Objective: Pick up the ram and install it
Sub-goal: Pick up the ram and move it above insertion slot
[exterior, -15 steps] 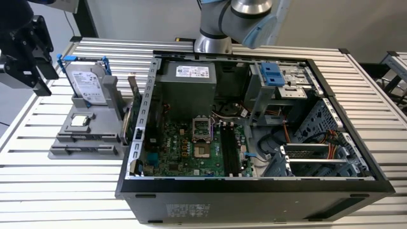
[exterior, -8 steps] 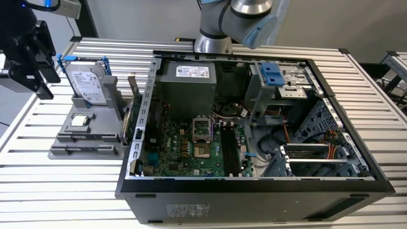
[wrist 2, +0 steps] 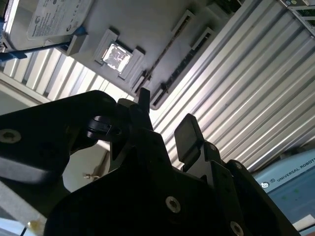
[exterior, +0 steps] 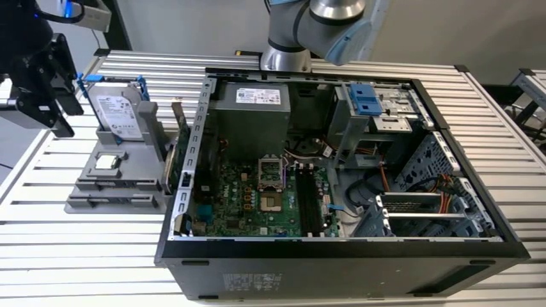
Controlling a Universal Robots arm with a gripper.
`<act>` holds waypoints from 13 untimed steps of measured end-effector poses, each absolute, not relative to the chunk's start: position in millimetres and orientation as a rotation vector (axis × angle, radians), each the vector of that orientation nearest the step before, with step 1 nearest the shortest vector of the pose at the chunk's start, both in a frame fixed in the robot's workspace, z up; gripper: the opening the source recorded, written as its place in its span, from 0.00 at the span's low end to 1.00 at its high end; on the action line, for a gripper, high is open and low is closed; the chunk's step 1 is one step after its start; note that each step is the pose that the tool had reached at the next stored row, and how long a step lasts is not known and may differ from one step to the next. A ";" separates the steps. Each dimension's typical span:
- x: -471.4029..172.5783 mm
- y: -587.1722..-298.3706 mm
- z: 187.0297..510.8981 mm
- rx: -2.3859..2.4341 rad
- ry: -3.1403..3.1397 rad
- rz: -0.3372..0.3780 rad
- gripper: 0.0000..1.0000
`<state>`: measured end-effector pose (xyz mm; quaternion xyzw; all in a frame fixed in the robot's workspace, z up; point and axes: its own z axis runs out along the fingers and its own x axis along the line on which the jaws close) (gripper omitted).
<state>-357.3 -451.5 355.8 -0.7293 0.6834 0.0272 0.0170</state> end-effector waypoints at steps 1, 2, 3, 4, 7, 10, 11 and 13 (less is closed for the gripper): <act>-357.3 -451.6 355.0 -2.267 2.124 0.085 1.00; -357.3 -451.6 354.1 -2.267 2.124 0.085 1.00; -357.3 -451.6 353.3 -2.267 2.124 0.085 1.00; -357.3 -451.6 352.5 -2.267 2.124 0.085 1.00; -357.3 -451.5 350.1 -2.267 2.124 0.085 1.00; -357.3 -451.5 347.8 -2.267 2.124 0.085 1.00; -357.3 -451.6 347.1 -2.267 2.124 0.085 1.00; -357.3 -451.6 345.5 -2.267 2.124 0.085 1.00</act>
